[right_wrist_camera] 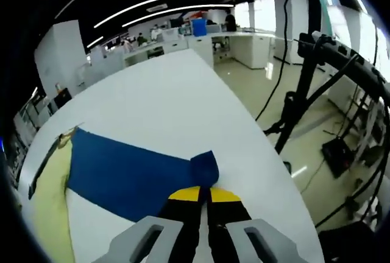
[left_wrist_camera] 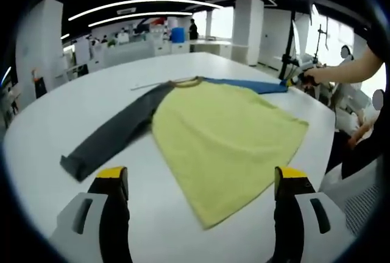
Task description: Fold the garment on the visible template until the final outline fits inside the template.
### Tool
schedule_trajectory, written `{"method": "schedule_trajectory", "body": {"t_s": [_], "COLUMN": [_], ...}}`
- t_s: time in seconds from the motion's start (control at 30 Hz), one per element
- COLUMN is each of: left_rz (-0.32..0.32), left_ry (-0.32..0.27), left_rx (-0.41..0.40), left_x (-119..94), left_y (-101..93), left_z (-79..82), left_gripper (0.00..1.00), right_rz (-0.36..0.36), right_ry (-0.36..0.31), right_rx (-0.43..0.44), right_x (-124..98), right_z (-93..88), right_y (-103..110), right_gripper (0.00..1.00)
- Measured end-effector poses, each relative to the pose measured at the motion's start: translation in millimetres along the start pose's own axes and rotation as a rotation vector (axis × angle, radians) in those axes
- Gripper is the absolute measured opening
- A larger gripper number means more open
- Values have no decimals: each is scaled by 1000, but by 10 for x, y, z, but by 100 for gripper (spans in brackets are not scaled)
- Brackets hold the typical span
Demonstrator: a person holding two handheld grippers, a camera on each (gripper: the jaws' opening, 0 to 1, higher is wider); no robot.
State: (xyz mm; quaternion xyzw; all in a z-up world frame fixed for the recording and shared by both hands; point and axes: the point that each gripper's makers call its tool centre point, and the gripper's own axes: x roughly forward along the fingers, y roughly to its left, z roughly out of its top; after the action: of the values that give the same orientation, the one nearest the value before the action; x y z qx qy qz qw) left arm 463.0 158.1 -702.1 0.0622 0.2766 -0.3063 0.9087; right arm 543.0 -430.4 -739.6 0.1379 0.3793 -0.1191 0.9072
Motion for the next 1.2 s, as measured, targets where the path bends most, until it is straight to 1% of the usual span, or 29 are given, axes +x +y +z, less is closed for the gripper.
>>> {"method": "schedule_trajectory", "body": {"t_s": [0.03, 0.13, 0.27, 0.37, 0.4, 0.43, 0.5, 0.53, 0.6, 0.7, 0.73, 0.83, 0.9, 1.0, 1.07, 1.13, 1.2], "left_rz": [-1, 3, -3, 12, 20, 18, 17, 13, 5, -2, -4, -12, -17, -27, -22, -19, -17], "left_ry": [-1, -4, -22, -20, -18, -15, -14, -19, -16, -10, -8, -6, -5, -18, -21, -20, -24], "left_rx": [-10, -8, -10, 12, 24, 26, 21, 20, 21, 30, 32, 37, 39, 8, 12, 20, 23], "left_x": [-4, -14, -41, -53, -58, -61, -67, -72, -78, -90, -93, -112, -114, -137, -144, -150, -151], "left_y": [-1, -3, -21, -13, -4, -8, -7, -17, -34, -50, -51, -73, -77, -95, -91, -93, -89], "left_z": [3, 25, 86, 102, 109, 110, 112, 121, 119, 122, 120, 135, 136, 177, 187, 193, 202], "left_gripper": [97, 98, 99, 99, 99, 99, 99, 99, 99, 99, 99, 99, 99, 99, 99, 99, 99], "right_rz": [4, 0, -1, -20, -25, -29, -36, -37, -34, 1, 5, 13, 31, 74, 89, 105, 112], "right_ry": [0, 3, -2, -34, -38, -41, -40, -38, -45, -50, -52, -57, -63, -69, -72, -79, -86], "right_rx": [-8, 1, 14, -26, -50, -87, -128, -137, -144, -125, -122, -127, -117, -95, -100, -103, -105], "right_x": [77, 153, 189, 176, 171, 175, 165, 162, 222, 182, 141, 153, 132, 163, 102, 97, 39], "right_z": [51, 141, 216, 304, 328, 366, 399, 410, 478, 484, 473, 494, 515, 571, 550, 567, 549], "right_y": [-51, -140, -159, -136, -127, -120, -78, -59, -53, 63, 130, 205, 299, 416, 561, 653, 784], "right_gripper": [0, 0, 0, 0, 0, 0, 0, 0, 0, 0, 0, 0, 0, 0, 0, 0, 0]}}
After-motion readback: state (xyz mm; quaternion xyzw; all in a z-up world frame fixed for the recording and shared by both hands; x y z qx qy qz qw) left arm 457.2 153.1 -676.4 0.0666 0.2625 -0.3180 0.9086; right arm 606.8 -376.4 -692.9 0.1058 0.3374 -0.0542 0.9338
